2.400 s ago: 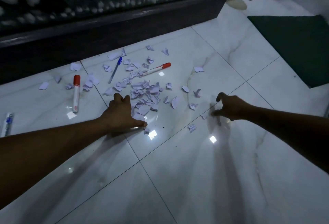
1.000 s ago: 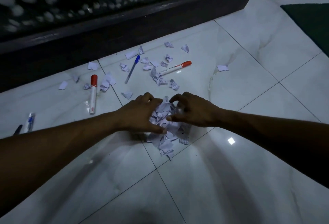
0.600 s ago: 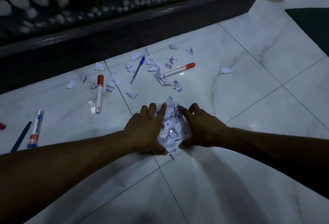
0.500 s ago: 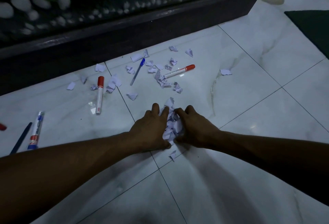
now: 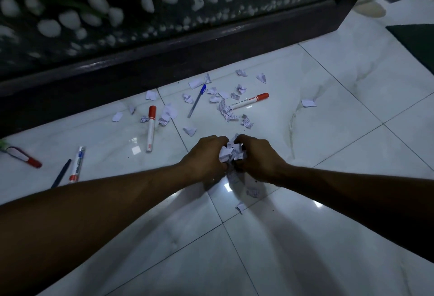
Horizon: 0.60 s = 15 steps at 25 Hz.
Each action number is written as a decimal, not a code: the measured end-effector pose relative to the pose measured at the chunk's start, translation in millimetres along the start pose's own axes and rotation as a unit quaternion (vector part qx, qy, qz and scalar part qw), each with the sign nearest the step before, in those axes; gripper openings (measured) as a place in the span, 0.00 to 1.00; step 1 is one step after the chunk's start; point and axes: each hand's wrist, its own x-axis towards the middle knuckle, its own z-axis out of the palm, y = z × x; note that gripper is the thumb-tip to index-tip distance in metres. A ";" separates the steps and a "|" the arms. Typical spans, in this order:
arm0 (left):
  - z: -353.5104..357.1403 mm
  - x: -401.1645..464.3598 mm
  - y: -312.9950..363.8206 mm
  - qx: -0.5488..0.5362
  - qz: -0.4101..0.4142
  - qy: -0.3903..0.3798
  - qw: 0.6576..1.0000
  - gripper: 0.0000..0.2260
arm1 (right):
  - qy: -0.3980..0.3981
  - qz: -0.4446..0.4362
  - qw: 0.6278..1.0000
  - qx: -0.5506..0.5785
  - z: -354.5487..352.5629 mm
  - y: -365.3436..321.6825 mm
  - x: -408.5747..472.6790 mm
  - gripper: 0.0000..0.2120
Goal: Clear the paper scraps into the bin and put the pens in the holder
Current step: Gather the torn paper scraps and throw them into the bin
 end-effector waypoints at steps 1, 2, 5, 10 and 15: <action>-11.5 -3.2 -1.0 -0.001 0.000 0.012 1.000 0.15 | 0.004 -0.009 1.000 0.000 -3.0 -10.9 3.7 0.17; -23.6 -6.7 -1.4 -0.005 0.000 0.023 1.000 0.15 | 0.013 -0.018 1.000 0.000 -5.7 -20.7 8.0 0.17; -68.5 -24.0 -1.7 -0.011 -0.011 0.073 0.997 0.15 | 0.039 -0.043 0.998 -0.010 -13.2 -62.4 21.2 0.15; -161.5 -82.0 -17.8 0.012 -0.041 0.185 0.982 0.14 | 0.031 -0.146 0.987 -0.054 -24.0 -178.7 39.0 0.08; -254.7 -162.2 -50.0 0.047 -0.072 0.299 0.950 0.12 | 0.011 -0.251 0.965 -0.072 -6.4 -313.3 47.8 0.03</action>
